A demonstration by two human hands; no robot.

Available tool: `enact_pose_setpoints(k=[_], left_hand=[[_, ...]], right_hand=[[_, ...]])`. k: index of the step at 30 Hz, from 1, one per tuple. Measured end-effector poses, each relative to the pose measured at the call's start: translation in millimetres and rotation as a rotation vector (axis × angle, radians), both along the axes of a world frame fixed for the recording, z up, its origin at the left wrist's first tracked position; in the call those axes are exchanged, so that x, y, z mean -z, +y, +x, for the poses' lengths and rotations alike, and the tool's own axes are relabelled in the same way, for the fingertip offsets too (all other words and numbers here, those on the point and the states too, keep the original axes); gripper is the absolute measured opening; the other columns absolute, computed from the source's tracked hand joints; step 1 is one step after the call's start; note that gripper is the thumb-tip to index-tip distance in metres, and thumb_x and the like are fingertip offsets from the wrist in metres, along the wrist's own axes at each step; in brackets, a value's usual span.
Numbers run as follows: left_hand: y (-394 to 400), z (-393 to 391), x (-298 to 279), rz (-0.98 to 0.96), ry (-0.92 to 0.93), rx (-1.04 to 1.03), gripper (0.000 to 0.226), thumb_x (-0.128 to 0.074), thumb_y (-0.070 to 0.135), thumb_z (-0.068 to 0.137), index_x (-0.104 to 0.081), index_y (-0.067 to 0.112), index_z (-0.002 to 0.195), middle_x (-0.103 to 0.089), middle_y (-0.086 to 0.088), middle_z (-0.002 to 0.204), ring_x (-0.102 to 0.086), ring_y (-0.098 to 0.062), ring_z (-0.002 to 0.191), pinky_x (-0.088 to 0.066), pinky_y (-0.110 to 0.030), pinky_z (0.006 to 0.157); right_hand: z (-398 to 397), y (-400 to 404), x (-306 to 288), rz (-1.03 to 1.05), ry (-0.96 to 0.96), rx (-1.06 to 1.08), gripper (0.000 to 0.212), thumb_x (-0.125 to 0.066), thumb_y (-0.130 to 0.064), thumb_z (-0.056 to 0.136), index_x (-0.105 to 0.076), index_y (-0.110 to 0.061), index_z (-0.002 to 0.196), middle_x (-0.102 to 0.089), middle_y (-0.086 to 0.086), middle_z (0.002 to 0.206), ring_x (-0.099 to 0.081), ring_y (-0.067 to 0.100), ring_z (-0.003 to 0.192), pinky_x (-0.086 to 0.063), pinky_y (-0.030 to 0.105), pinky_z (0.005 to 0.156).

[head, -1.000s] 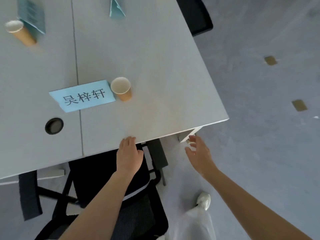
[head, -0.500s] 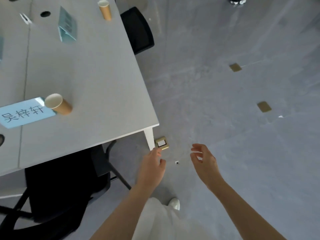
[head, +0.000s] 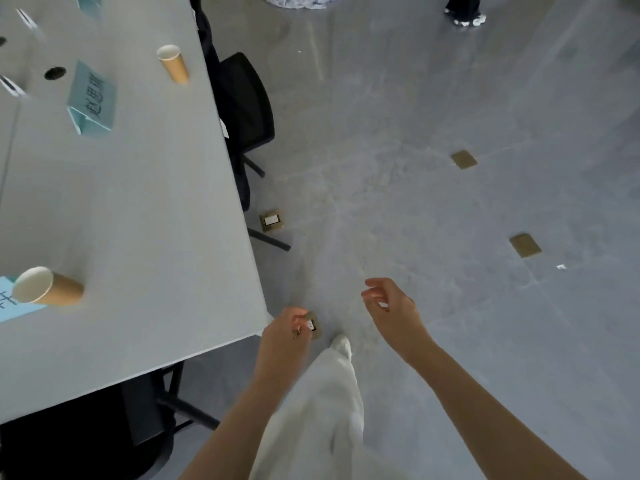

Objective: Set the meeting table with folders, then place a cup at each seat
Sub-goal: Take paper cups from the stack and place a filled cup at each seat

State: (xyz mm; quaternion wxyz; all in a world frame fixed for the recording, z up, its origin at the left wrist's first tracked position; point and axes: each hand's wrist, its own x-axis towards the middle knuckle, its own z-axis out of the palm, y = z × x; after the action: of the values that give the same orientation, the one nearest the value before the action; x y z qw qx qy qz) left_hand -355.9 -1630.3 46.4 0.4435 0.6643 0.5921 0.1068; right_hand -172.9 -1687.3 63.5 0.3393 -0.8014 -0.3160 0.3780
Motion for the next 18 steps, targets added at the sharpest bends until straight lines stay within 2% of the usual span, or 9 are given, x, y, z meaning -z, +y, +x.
enact_pose_setpoints(k=[2, 5, 9, 11, 15, 16, 18], left_hand=[[32, 24, -1, -0.003, 0.023, -0.023, 0.017, -0.055, 0.012, 0.093, -0.064, 0.012, 0.107, -0.066, -0.005, 0.091, -0.060, -0.023, 0.082, -0.043, -0.025, 0.071], [73, 53, -12, -0.016, 0.044, -0.014, 0.013, -0.052, 0.015, 0.096, -0.060, 0.016, 0.106, -0.061, 0.000, 0.083, -0.058, -0.020, 0.075, -0.041, -0.020, 0.061], [136, 103, -27, 0.018, 0.057, 0.011, 0.018, -0.050, 0.012, 0.097, -0.059, 0.008, 0.112, -0.063, 0.000, 0.094, -0.063, -0.024, 0.090, -0.051, -0.030, 0.076], [161, 125, -33, 0.014, 0.056, -0.012, 0.017, -0.050, 0.012, 0.098, -0.059, 0.011, 0.111, -0.061, 0.004, 0.087, -0.063, -0.023, 0.084, -0.049, -0.025, 0.071], [198, 171, -26, -0.011, 0.033, -0.119, 0.015, -0.051, 0.011, 0.096, -0.060, 0.015, 0.108, -0.062, 0.003, 0.080, -0.061, -0.017, 0.073, -0.053, -0.029, 0.069], [208, 185, -21, -0.010, 0.030, -0.143, 0.015, -0.051, 0.011, 0.097, -0.059, 0.016, 0.108, -0.061, 0.005, 0.079, -0.060, -0.011, 0.071, -0.053, -0.024, 0.066], [223, 207, -14, 0.004, 0.038, -0.192, 0.016, -0.052, 0.013, 0.097, -0.059, 0.017, 0.111, -0.060, 0.010, 0.081, -0.058, 0.000, 0.073, -0.044, -0.008, 0.061]], right_hand=[[29, 34, -4, -0.013, -0.015, -0.060, 0.022, -0.052, -0.015, 0.095, -0.056, -0.015, 0.116, -0.064, -0.003, 0.101, -0.060, 0.012, 0.094, -0.043, 0.019, 0.085], [63, 72, -11, -0.011, -0.046, -0.117, 0.022, -0.054, -0.015, 0.094, -0.057, -0.013, 0.116, -0.063, -0.003, 0.099, -0.060, 0.011, 0.094, -0.045, 0.021, 0.089], [116, 132, -18, 0.006, -0.071, -0.145, 0.024, -0.054, -0.012, 0.094, -0.057, -0.010, 0.117, -0.064, -0.001, 0.100, -0.060, 0.013, 0.095, -0.045, 0.021, 0.088], [138, 158, -19, 0.008, -0.062, -0.151, 0.023, -0.054, -0.013, 0.094, -0.057, -0.012, 0.117, -0.063, -0.002, 0.100, -0.059, 0.012, 0.094, -0.045, 0.021, 0.087], [185, 202, -13, -0.027, -0.022, -0.193, 0.025, -0.055, -0.016, 0.093, -0.057, -0.016, 0.118, -0.065, -0.001, 0.104, -0.060, 0.013, 0.097, -0.045, 0.022, 0.089], [200, 216, -10, -0.033, -0.016, -0.207, 0.025, -0.055, -0.016, 0.093, -0.057, -0.016, 0.119, -0.065, 0.000, 0.105, -0.061, 0.015, 0.098, -0.046, 0.025, 0.092], [226, 239, -7, -0.022, -0.005, -0.233, 0.026, -0.056, -0.015, 0.093, -0.058, -0.014, 0.118, -0.066, 0.003, 0.106, -0.061, 0.015, 0.096, -0.048, 0.028, 0.093]])
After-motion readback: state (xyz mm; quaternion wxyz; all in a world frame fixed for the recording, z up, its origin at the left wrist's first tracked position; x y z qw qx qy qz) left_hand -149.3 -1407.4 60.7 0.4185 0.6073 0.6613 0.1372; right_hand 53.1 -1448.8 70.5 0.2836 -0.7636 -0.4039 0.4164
